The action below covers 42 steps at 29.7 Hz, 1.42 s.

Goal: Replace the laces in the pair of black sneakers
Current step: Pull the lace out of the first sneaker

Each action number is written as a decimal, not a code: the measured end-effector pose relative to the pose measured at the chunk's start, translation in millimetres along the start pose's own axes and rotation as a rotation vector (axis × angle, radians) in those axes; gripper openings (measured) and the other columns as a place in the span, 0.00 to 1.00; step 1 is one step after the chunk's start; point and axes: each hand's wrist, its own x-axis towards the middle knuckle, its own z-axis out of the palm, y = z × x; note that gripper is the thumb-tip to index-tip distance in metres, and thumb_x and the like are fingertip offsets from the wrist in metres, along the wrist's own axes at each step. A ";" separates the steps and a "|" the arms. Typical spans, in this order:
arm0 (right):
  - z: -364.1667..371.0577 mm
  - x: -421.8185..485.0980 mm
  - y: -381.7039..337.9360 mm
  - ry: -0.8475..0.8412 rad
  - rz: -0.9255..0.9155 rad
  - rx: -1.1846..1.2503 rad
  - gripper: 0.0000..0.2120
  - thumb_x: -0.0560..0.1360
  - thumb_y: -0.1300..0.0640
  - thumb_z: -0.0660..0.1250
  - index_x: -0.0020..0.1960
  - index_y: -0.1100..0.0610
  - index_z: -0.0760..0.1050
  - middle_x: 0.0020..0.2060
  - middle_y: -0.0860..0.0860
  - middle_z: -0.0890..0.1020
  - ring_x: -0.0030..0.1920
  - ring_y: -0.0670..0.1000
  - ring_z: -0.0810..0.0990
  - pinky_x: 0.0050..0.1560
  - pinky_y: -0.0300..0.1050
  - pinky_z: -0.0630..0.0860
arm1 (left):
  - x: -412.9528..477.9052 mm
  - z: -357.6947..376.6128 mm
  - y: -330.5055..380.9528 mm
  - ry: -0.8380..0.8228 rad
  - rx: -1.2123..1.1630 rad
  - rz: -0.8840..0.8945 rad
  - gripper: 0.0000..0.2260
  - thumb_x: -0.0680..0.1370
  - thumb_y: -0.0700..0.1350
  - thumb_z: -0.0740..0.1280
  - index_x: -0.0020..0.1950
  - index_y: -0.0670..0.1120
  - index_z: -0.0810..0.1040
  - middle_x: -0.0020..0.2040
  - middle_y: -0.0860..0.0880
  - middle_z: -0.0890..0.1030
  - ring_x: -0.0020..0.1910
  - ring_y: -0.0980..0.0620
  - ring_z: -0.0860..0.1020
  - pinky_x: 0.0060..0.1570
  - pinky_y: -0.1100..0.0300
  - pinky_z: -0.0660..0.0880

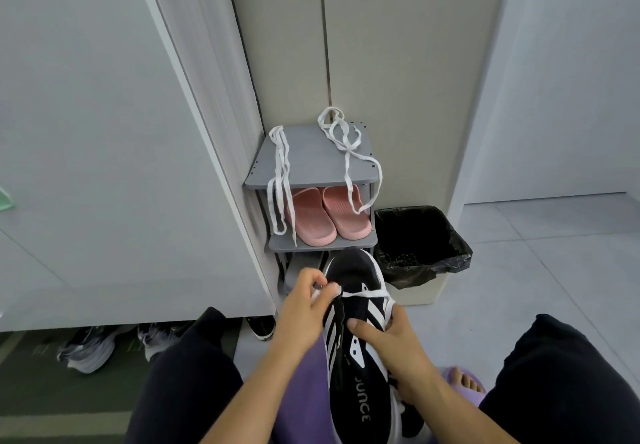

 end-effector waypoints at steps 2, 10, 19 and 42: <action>-0.6 -0.7 0.3 -0.002 -0.008 -0.006 0.30 0.57 0.49 0.77 0.54 0.53 0.68 0.48 0.53 0.83 0.47 0.53 0.83 0.52 0.57 0.79 | -2.6 5.0 -5.9 -0.071 0.041 0.022 0.08 0.77 0.50 0.64 0.42 0.53 0.67 0.32 0.50 0.71 0.30 0.55 0.68 0.34 0.59 0.67; -3.1 3.4 4.3 0.017 -0.036 -0.044 0.22 0.66 0.60 0.75 0.55 0.55 0.68 0.48 0.53 0.82 0.46 0.52 0.83 0.48 0.50 0.80 | 16.0 -22.8 2.7 -0.227 0.129 -0.040 0.10 0.80 0.45 0.61 0.38 0.49 0.69 0.29 0.49 0.72 0.25 0.54 0.69 0.28 0.62 0.68; -0.8 6.0 4.7 0.005 0.033 -0.053 0.31 0.57 0.49 0.77 0.56 0.56 0.70 0.48 0.54 0.83 0.45 0.53 0.84 0.49 0.55 0.81 | 48.2 -81.5 66.1 0.192 -0.883 -0.007 0.10 0.80 0.41 0.59 0.40 0.42 0.74 0.31 0.51 0.80 0.33 0.53 0.78 0.37 0.59 0.77; -3.0 4.1 -4.9 0.022 -0.054 -0.133 0.20 0.67 0.58 0.74 0.53 0.52 0.68 0.49 0.52 0.80 0.48 0.51 0.82 0.49 0.50 0.80 | 15.7 -15.2 -1.1 -0.199 0.139 0.000 0.08 0.78 0.44 0.61 0.39 0.48 0.71 0.33 0.53 0.73 0.28 0.60 0.70 0.30 0.68 0.67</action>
